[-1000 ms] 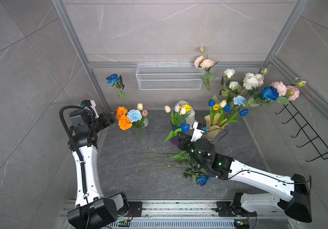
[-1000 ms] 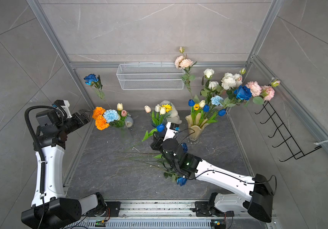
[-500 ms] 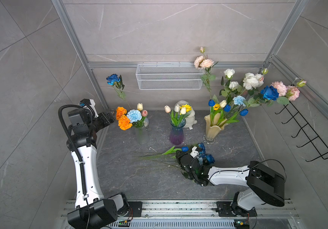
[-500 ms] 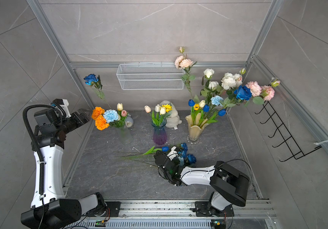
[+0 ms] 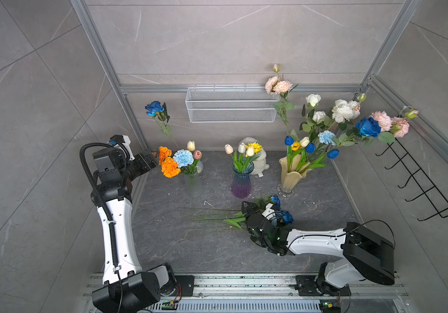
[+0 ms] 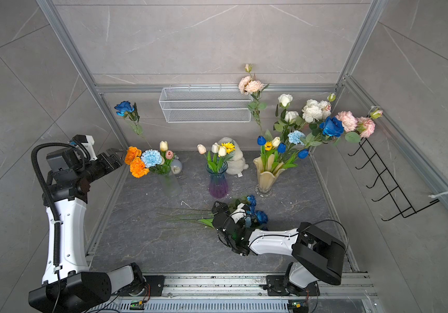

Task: Pick out blue flowers from the vase
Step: Pick up the flower from the vase.

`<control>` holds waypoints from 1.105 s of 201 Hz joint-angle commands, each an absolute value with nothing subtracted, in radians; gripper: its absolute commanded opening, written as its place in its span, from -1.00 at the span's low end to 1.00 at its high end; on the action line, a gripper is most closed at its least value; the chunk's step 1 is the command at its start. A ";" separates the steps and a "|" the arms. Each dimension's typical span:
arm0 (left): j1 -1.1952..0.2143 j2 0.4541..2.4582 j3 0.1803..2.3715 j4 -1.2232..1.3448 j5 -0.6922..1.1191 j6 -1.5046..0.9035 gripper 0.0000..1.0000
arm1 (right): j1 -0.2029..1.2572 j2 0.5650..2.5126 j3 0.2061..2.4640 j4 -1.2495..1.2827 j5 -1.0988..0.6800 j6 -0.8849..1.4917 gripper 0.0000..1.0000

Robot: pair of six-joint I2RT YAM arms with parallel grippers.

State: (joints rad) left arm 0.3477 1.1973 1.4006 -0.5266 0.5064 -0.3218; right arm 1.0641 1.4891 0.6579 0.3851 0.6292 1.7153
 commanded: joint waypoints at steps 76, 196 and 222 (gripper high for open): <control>0.353 0.995 1.318 -0.660 0.534 -0.237 0.68 | 1.008 1.719 1.381 0.174 0.233 0.433 0.64; 0.353 0.972 1.232 -0.634 0.570 -0.258 0.68 | 1.023 2.117 1.976 0.069 0.166 0.152 -0.27; 0.351 0.981 1.236 -0.631 0.571 -0.258 0.68 | 1.028 2.170 2.061 0.030 0.199 0.134 -0.31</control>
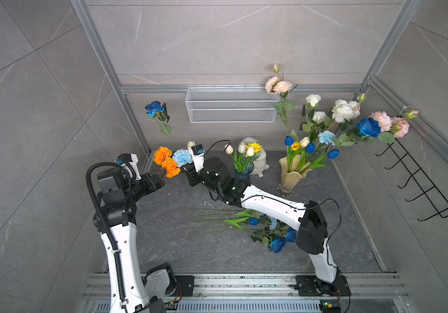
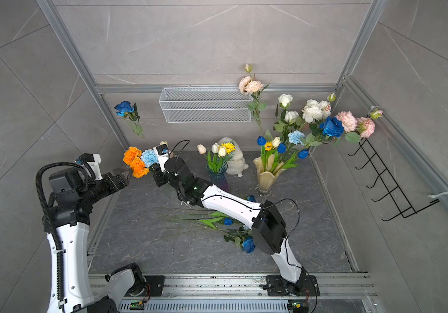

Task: Pick out blue flowers from the vase
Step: Pick up the flower from the vase.

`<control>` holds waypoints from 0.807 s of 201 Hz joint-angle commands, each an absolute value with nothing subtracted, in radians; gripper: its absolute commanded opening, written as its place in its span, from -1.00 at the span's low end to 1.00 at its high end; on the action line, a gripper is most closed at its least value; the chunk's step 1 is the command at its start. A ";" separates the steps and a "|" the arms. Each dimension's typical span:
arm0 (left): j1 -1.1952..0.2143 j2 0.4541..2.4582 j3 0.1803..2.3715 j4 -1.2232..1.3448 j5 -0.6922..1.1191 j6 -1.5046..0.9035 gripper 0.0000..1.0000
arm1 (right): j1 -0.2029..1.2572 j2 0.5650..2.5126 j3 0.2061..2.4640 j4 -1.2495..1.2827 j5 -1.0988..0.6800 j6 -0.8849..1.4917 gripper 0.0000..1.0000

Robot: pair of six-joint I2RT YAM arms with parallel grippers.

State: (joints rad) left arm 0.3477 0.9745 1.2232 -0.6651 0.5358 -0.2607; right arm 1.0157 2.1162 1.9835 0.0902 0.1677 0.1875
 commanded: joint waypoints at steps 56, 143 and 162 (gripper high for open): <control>0.353 0.993 1.252 -0.625 0.574 -0.256 0.68 | 1.029 2.244 2.188 -0.014 0.253 0.123 -0.51; 0.352 0.991 1.246 -0.628 0.559 -0.249 0.68 | 1.031 2.211 2.210 -0.010 0.278 0.076 -1.00; 0.352 0.991 1.244 -0.629 0.553 -0.249 0.68 | 1.031 2.181 2.192 0.004 0.280 0.063 -1.00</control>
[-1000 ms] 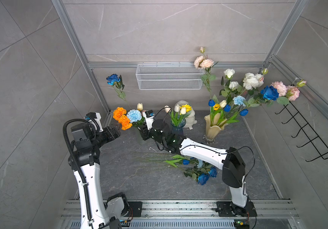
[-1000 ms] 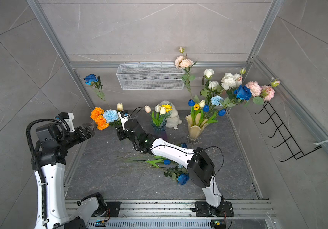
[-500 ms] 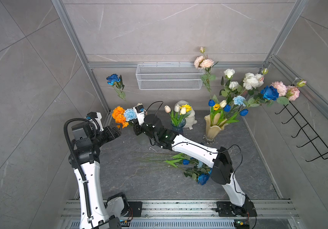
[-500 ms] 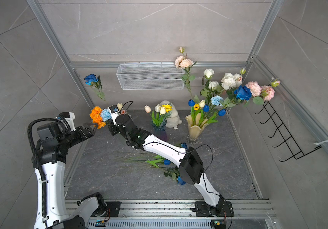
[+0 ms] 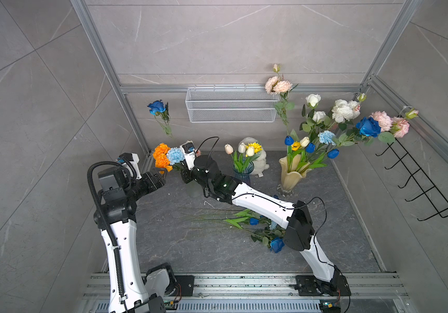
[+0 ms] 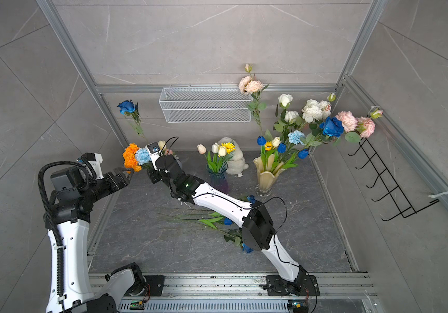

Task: Pick out blue flowers from the vase
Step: Pick up the flower from the vase.

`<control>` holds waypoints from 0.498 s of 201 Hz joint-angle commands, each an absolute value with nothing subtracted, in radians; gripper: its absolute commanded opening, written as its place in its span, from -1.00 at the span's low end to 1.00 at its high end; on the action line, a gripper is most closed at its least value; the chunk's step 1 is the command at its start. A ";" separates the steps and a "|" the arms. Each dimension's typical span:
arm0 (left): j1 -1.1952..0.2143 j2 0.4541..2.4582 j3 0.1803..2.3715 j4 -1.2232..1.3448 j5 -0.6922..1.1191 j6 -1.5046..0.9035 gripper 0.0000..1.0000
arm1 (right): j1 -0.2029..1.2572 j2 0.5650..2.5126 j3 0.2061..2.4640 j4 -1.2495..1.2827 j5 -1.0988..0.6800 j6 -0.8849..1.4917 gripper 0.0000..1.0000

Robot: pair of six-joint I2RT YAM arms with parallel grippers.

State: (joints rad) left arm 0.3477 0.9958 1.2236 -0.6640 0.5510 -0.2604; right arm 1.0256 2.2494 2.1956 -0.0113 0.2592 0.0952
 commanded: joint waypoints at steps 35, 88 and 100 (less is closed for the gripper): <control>0.352 0.995 1.249 -0.632 0.558 -0.243 0.68 | 1.032 2.114 2.142 0.047 0.286 0.052 -1.00; 0.349 0.989 1.265 -0.619 0.606 -0.256 0.68 | 1.023 2.052 2.107 0.089 0.257 0.073 -1.00; 0.347 0.987 1.273 -0.612 0.616 -0.260 0.68 | 1.019 2.054 2.111 0.092 0.252 0.080 -1.00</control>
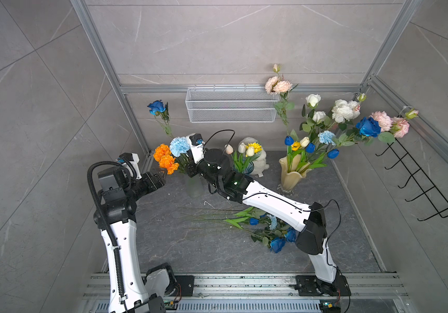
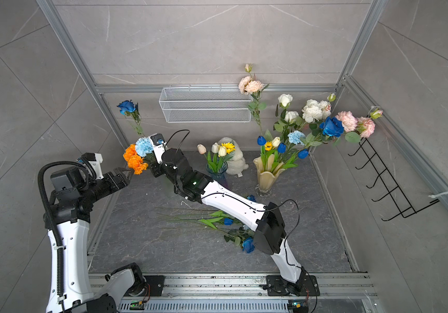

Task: Pick out blue flowers from the vase
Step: Pick up the flower from the vase, then place the flower at the center of the board.

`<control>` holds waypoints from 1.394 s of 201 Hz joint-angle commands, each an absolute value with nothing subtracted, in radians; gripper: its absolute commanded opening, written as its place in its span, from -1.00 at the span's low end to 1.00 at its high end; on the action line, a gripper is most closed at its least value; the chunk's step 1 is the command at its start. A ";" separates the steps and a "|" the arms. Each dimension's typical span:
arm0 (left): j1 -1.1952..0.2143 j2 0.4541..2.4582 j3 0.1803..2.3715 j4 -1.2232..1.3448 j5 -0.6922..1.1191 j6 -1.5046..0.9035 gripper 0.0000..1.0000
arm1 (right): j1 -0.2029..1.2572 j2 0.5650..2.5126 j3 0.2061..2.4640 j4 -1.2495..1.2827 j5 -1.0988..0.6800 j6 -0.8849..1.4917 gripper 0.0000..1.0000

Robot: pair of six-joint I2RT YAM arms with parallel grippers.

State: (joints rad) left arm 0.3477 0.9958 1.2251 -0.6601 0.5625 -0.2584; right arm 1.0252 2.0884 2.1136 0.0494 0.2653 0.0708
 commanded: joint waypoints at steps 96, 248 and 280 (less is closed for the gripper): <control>0.164 1.122 1.523 -0.605 0.581 -0.180 0.68 | 0.993 2.049 2.170 0.103 0.187 0.150 -1.00; 0.000 1.182 1.450 -0.262 0.539 0.029 0.42 | 0.992 2.083 2.385 -0.087 0.139 0.194 -1.00; 0.000 1.187 1.417 -0.158 0.607 -0.003 -0.04 | 0.991 2.111 2.452 -0.142 0.115 0.205 -1.00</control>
State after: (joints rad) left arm 0.0025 1.1923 1.4368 -0.3035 0.5308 0.0029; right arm 0.9932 2.0823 2.3806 -0.1017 0.1440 0.1814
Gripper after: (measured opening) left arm 0.579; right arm 0.046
